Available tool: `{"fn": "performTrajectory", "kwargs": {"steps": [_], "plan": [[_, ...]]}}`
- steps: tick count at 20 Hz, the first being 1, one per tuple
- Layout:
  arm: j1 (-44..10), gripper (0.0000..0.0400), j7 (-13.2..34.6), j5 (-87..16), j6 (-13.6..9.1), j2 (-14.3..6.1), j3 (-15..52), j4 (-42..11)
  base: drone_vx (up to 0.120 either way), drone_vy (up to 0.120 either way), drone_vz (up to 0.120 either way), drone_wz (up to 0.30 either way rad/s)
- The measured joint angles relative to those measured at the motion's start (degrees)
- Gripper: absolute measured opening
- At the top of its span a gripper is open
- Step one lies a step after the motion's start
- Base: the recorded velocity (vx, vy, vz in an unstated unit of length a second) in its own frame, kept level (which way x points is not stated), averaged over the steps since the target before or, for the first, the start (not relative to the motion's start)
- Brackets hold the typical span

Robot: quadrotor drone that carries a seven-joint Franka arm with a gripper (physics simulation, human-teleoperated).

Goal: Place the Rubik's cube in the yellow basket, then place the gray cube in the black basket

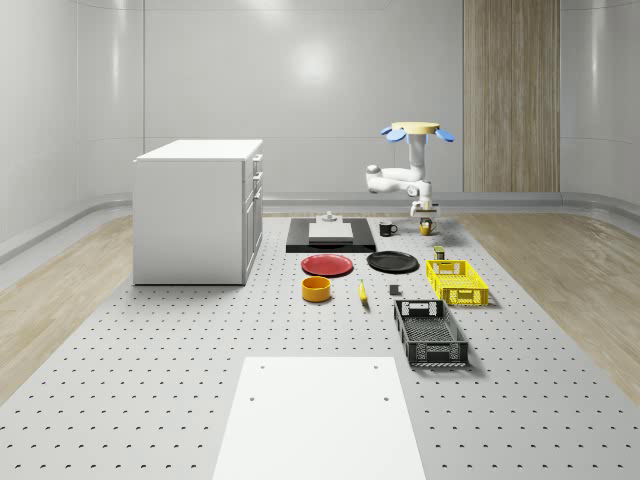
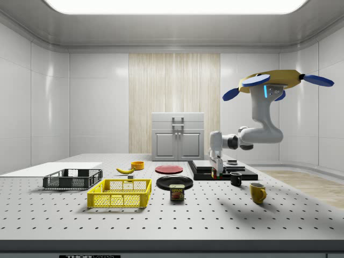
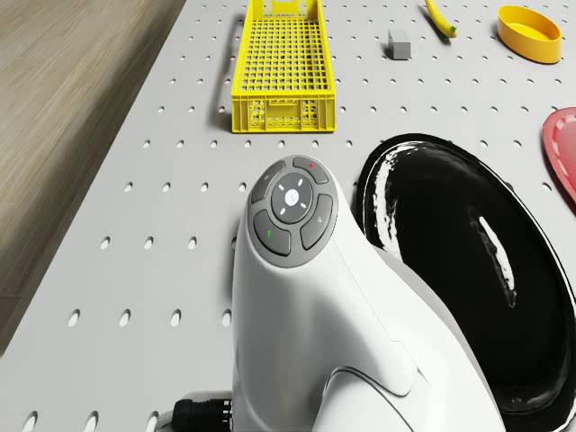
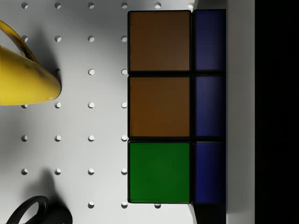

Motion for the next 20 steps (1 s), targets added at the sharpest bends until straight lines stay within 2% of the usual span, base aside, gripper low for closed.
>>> {"fn": "performTrajectory", "kwargs": {"steps": [2, 9, 20], "plan": [[0.0, 0.0325, 0.0, 0.1, 0.2, -0.2, 0.1, 0.0, 0.04, 0.12, 0.0, 0.0], [-0.2, 0.0325, 0.1, 0.4, 0.7, -0.8, 0.2, 0.0, 0.12, 0.114, 0.0, 0.0], [-0.3, 0.0325, 0.2, 0.7, 1.4, -1.6, 0.3, 0.0, 0.12, 0.0, 0.0, 0.0]]}}
